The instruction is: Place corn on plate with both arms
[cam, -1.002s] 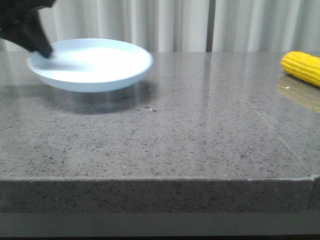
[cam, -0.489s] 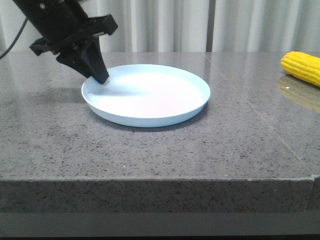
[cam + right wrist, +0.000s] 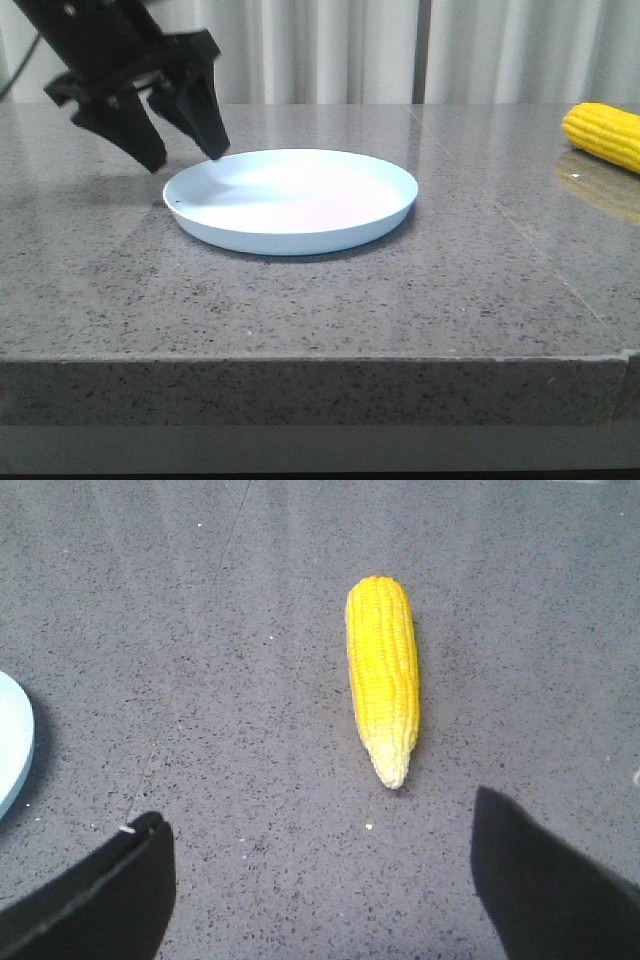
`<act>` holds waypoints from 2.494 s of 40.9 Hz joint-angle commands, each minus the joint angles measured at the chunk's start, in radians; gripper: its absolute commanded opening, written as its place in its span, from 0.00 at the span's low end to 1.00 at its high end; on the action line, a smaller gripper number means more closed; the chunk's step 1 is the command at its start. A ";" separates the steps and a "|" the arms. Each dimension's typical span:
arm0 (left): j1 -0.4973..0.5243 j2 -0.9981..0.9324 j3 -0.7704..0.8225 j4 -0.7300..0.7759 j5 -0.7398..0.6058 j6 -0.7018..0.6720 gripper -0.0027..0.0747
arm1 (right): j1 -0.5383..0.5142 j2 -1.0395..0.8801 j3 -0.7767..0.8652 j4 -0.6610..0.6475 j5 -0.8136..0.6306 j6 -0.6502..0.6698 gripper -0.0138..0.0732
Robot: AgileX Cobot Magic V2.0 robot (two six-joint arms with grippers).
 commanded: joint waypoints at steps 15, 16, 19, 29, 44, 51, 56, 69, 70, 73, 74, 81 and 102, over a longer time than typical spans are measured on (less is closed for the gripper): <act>-0.233 -0.366 -0.031 0.480 0.068 -0.312 0.74 | 0.003 0.005 -0.033 -0.001 -0.074 -0.008 0.88; -0.259 -0.389 -0.022 0.519 0.071 -0.346 0.74 | 0.003 0.005 -0.033 -0.001 -0.074 -0.008 0.88; -0.317 -0.452 0.015 0.583 0.064 -0.409 0.74 | 0.003 0.005 -0.033 -0.001 -0.074 -0.008 0.88; -0.422 -0.680 0.210 0.598 0.002 -0.480 0.74 | 0.003 0.005 -0.033 -0.001 -0.074 -0.008 0.88; -0.425 -0.972 0.484 0.582 -0.013 -0.496 0.74 | 0.003 0.005 -0.033 -0.001 -0.074 -0.008 0.88; -0.425 -1.062 0.544 0.581 -0.014 -0.496 0.74 | 0.003 0.005 -0.033 -0.001 -0.074 -0.008 0.88; -0.425 -1.083 0.554 0.581 -0.014 -0.496 0.74 | 0.003 0.005 -0.033 -0.001 -0.074 -0.008 0.88; -0.425 -1.085 0.554 0.581 -0.014 -0.496 0.74 | 0.003 0.021 -0.048 -0.012 -0.040 -0.008 0.88; -0.425 -1.085 0.554 0.581 -0.014 -0.496 0.74 | 0.003 0.029 -0.060 -0.017 -0.019 -0.008 0.88; -0.425 -1.085 0.554 0.581 -0.014 -0.496 0.74 | -0.005 0.071 -0.099 -0.019 0.037 -0.008 0.88; -0.425 -1.085 0.554 0.581 -0.014 -0.496 0.74 | -0.010 0.086 -0.112 -0.020 0.054 -0.008 0.88; -0.425 -1.085 0.554 0.581 -0.014 -0.496 0.74 | -0.055 0.234 -0.229 -0.024 0.165 -0.008 0.88; -0.425 -1.085 0.554 0.581 -0.014 -0.496 0.74 | -0.102 0.725 -0.606 -0.025 0.291 -0.038 0.88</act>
